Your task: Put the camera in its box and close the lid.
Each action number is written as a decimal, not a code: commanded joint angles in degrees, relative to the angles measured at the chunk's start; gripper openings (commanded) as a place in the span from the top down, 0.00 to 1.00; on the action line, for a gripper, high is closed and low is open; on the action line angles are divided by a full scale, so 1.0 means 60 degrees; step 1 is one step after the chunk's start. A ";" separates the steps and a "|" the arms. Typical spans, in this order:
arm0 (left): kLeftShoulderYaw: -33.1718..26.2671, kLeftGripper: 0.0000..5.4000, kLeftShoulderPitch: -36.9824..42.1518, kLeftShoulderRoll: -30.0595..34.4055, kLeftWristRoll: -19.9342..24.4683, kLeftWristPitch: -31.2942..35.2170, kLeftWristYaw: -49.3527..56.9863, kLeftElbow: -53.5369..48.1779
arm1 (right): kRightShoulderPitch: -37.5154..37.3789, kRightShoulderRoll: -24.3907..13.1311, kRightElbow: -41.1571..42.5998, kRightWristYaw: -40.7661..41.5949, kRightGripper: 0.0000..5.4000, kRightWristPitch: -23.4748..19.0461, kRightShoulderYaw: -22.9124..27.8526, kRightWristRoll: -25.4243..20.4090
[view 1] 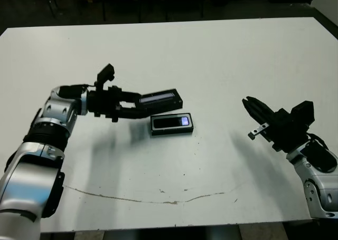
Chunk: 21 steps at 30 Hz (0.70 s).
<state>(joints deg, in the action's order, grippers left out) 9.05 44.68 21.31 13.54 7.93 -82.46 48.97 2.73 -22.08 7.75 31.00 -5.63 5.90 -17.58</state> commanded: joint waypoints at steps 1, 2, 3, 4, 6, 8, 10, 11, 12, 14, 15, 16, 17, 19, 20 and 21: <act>-0.0007 0.50 0.0138 -0.0068 -0.0213 -0.0207 -0.0359 0.0487 | -0.0050 -0.0076 -0.0100 0.0076 1.00 0.0002 0.0026 0.0048; 0.0011 0.50 0.0157 -0.0091 -0.0277 -0.0343 -0.0421 0.0601 | -0.0050 -0.0066 -0.0119 0.0093 1.00 0.0012 0.0031 0.0026; 0.0027 0.50 0.0165 -0.0113 -0.0357 -0.0525 -0.0434 0.0691 | -0.0046 -0.0061 -0.0162 0.0127 1.00 0.0065 0.0036 0.0021; 0.0037 0.50 0.0170 -0.0137 -0.0430 -0.0601 -0.0413 0.0774 | -0.0045 -0.0045 -0.0213 0.0147 1.00 0.0122 0.0046 0.0021; 0.0075 0.50 0.0198 -0.0198 -0.0584 -0.0609 -0.0403 0.0940 | -0.0066 -0.0029 -0.0228 0.0119 1.00 0.0176 0.0052 0.0061; 0.0198 0.50 0.0212 -0.0297 -0.0803 -0.0578 -0.0394 0.1095 | -0.0099 -0.0051 -0.0172 0.0113 1.00 0.0158 0.0048 0.0060; 0.0316 0.50 0.0233 -0.0404 -0.1014 -0.0575 -0.0376 0.1245 | -0.0117 -0.0069 -0.0165 0.0144 1.00 0.0202 0.0053 0.0053; 0.0387 0.50 0.0247 -0.0454 -0.1120 -0.0538 -0.0346 0.1309 | -0.0130 -0.0066 -0.0155 0.0130 1.00 0.0202 0.0063 0.0049; 0.0461 0.50 0.0272 -0.0499 -0.1213 -0.0501 -0.0354 0.1372 | -0.0138 -0.0055 -0.0165 0.0123 1.00 0.0193 0.0076 0.0026; 0.0592 0.50 0.0292 -0.0570 -0.1385 -0.0597 -0.0347 0.1416 | -0.0181 -0.0102 -0.0061 0.0046 1.00 0.0054 0.0088 0.0062; 0.0615 0.50 0.0298 -0.0602 -0.1423 -0.0616 -0.0358 0.1441 | -0.0204 -0.0120 -0.0002 0.0005 1.00 -0.0001 0.0088 0.0089; 0.0648 0.50 0.0308 -0.0627 -0.1483 -0.0595 -0.0349 0.1461 | -0.0219 -0.0120 0.0039 -0.0030 1.00 -0.0062 0.0091 0.0087; 0.0670 0.50 0.0317 -0.0645 -0.1529 -0.0584 -0.0347 0.1490 | -0.0229 -0.0110 0.0068 -0.0057 1.00 -0.0108 0.0093 0.0077; 0.0668 0.50 0.0289 -0.0670 -0.1563 -0.0649 -0.0319 0.1551 | -0.0252 -0.0092 0.0119 -0.0084 1.00 -0.0207 0.0096 0.0026; 0.0647 0.50 0.0264 -0.0684 -0.1569 -0.0687 -0.0293 0.1564 | -0.0269 -0.0077 0.0157 -0.0120 1.00 -0.0263 0.0094 0.0015; 0.0635 0.50 0.0241 -0.0701 -0.1575 -0.0671 -0.0273 0.1569 | -0.0266 -0.0050 0.0091 -0.0088 1.00 -0.0153 0.0086 0.0020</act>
<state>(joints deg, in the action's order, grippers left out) 12.25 46.99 17.19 5.72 4.06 -84.26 57.56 1.82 -22.12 8.45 30.58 -5.75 6.06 -17.58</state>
